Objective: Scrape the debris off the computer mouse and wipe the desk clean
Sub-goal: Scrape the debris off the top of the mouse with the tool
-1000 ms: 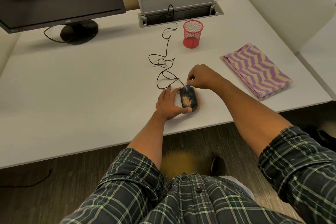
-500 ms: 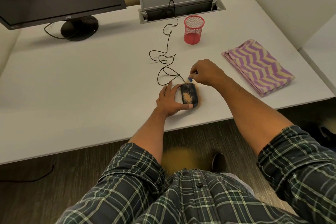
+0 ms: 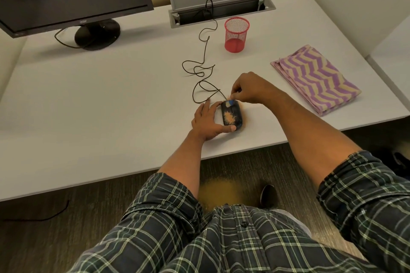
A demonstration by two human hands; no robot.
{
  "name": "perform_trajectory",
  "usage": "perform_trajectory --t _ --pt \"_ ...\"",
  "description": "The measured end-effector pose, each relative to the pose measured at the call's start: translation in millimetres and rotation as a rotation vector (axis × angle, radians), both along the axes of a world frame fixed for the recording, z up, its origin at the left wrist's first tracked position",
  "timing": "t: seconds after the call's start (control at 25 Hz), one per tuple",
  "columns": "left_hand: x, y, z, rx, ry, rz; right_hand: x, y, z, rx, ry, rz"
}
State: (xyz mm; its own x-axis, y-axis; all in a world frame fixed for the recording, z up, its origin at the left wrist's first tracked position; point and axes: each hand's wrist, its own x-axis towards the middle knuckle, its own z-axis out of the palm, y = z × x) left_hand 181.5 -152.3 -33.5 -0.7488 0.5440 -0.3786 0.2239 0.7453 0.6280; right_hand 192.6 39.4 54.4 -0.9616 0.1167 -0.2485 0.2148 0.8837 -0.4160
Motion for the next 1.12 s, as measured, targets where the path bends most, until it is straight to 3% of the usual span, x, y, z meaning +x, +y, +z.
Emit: perform_trajectory --t 0.12,0.28,0.4,0.56,0.68,0.76,0.84,1.0,1.12 --pt "-0.2 -0.1 0.8 -0.006 -0.004 0.0 1.4 4.0 -1.6 0.002 0.089 -0.092" --pt "-0.4 -0.1 -0.8 -0.005 -0.005 -0.01 5.4 12.1 -0.7 -0.054 -0.016 -0.094" --pt "-1.0 -0.2 -0.7 -0.006 -0.005 -0.008 4.7 13.3 -0.7 0.006 0.042 -0.149" --pt "-1.2 0.0 -1.1 -0.011 -0.008 -0.014 8.1 17.6 4.5 -0.076 -0.044 -0.086" --pt "-1.2 -0.1 -2.1 -0.003 0.0 -0.004 8.2 16.1 2.3 0.023 0.058 -0.11" --pt "-1.0 -0.3 -3.3 -0.004 0.001 -0.007 9.7 12.7 5.9 -0.046 0.083 -0.074" --pt "-0.9 -0.3 -3.8 -0.004 0.001 -0.01 12.8 10.4 11.9 -0.086 -0.001 -0.004" --pt "-2.0 -0.1 -4.6 0.001 0.005 -0.007 15.1 10.6 12.4 0.033 -0.028 -0.012" --pt "-2.4 0.2 -5.5 -0.003 -0.001 -0.009 21.0 9.7 11.4 -0.13 0.002 -0.057"
